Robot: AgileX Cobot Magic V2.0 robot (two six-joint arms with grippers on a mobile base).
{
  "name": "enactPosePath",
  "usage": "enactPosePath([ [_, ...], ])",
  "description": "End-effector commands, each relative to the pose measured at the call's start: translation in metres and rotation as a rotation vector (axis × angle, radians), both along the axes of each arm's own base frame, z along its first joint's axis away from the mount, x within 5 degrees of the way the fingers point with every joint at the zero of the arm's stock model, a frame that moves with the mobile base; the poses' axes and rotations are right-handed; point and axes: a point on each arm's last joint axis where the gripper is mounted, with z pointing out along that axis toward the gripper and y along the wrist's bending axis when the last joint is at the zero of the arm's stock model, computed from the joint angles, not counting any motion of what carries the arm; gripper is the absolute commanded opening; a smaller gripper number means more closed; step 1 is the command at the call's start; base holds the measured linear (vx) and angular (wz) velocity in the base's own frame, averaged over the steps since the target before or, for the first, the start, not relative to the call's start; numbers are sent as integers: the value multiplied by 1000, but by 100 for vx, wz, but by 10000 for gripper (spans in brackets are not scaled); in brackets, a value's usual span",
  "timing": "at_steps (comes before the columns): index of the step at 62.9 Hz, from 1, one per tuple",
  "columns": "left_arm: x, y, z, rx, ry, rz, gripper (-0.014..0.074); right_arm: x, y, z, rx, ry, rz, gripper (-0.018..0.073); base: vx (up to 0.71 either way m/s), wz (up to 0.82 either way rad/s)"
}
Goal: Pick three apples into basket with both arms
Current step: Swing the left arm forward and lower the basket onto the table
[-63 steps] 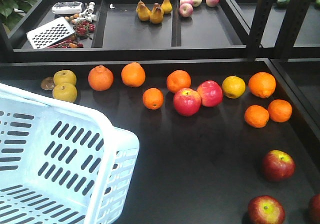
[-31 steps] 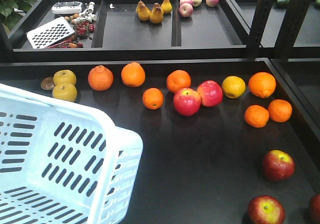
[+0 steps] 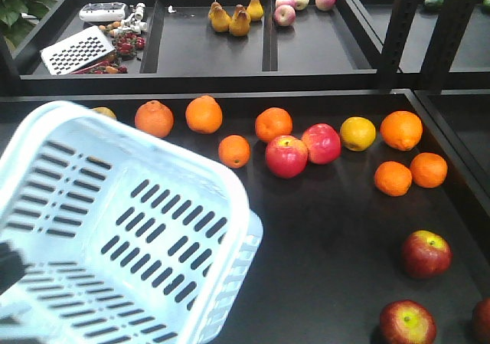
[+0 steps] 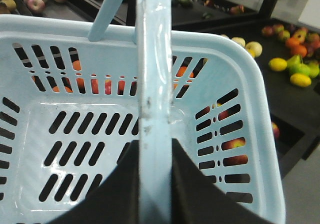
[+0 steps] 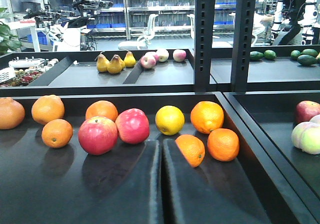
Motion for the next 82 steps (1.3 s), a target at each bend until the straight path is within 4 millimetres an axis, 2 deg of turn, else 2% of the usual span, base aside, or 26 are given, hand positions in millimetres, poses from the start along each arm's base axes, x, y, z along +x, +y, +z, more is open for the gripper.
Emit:
enactPosePath([
  [1, 32, -14, 26, 12, -47, -31, -8, -1, 1, 3, -15, -73, 13, -4, 0, 0],
  [14, 101, -51, 39, 153, 12, -203, -8, -1, 1, 3, -15, -73, 13, -4, 0, 0],
  [25, 163, -84, 37, 248, 68, -370, -8, -1, 1, 3, -15, -74, 13, -4, 0, 0],
  [36, 224, -115, 19, 306, 143, -548, -8, -1, 1, 3, -15, -74, 13, -4, 0, 0],
  [46, 267, -137, 6, 329, 175, -686, -8, -1, 1, 3, -15, -74, 13, -4, 0, 0],
  [53, 287, -148, 3, 336, 188, -777, -8, -1, 1, 3, -15, -74, 13, -4, 0, 0],
  [62, 306, -158, 6, 332, 142, -766, -8, -1, 1, 3, -15, -74, 13, -4, 0, 0],
  [71, 307, -165, 6, 335, 129, -777, -8, -1, 1, 3, -15, -73, 13, -4, 0, 0],
  [82, 307, -164, 2, 372, 134, -777, -8, -1, 1, 3, -15, -73, 13, -4, 0, 0],
])
